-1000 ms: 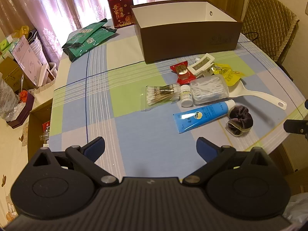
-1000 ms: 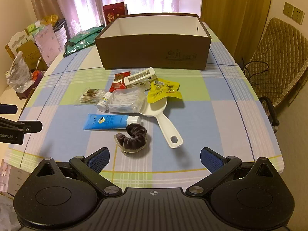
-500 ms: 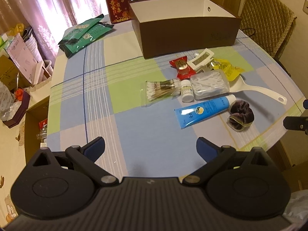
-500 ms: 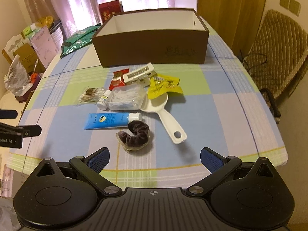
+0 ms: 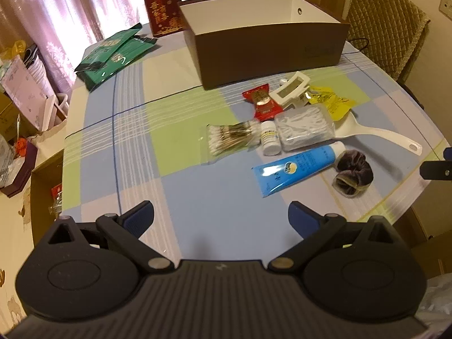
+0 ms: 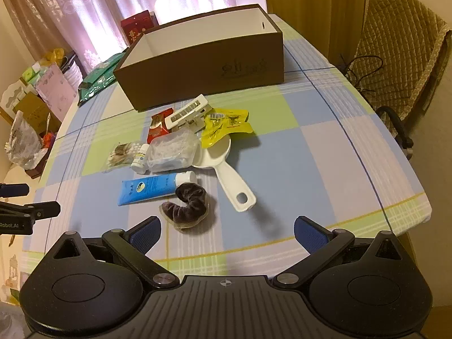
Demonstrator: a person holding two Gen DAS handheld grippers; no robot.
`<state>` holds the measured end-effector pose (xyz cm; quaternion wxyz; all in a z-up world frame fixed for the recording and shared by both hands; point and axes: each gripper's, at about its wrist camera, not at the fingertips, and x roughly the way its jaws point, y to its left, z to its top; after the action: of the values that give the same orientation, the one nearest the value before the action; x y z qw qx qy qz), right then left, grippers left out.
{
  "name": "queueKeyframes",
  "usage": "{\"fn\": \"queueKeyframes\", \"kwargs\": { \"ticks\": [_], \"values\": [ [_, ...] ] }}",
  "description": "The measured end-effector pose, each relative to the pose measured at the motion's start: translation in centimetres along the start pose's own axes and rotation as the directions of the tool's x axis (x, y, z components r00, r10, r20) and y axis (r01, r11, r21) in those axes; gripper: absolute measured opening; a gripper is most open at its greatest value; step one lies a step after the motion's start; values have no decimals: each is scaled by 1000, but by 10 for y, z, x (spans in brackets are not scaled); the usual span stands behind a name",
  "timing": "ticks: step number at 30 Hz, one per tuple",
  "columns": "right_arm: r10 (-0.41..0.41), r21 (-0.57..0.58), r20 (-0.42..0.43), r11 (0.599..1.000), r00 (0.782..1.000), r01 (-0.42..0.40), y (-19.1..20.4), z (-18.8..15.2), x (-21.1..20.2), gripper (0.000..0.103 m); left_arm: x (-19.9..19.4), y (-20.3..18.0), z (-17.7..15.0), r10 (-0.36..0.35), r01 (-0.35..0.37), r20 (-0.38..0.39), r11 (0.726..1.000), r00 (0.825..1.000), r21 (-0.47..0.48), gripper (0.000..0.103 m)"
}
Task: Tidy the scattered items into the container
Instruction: 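Move the left tool toward the dark velvet scrunchie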
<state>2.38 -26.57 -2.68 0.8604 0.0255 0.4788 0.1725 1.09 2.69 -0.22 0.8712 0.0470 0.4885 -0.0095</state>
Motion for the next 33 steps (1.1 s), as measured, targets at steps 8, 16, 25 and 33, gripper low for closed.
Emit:
{"fn": "queueKeyframes", "kwargs": {
  "ticks": [8,16,25,33],
  "values": [
    [65,57,10,996,998,-66,-23,17,9,103,11,-11,16,-38,38,1,999,999,7,100],
    [156,139,-5,978,988,-154,-50,31,22,103,22,-27,27,-77,77,8,996,997,43,95],
    [182,168,-11,970,983,-178,-74,44,28,103,35,-52,30,-173,174,-18,980,985,97,90],
    [193,181,-28,966,981,-185,-90,49,33,103,45,-72,31,-268,273,-51,953,962,130,78]
  ]
}}
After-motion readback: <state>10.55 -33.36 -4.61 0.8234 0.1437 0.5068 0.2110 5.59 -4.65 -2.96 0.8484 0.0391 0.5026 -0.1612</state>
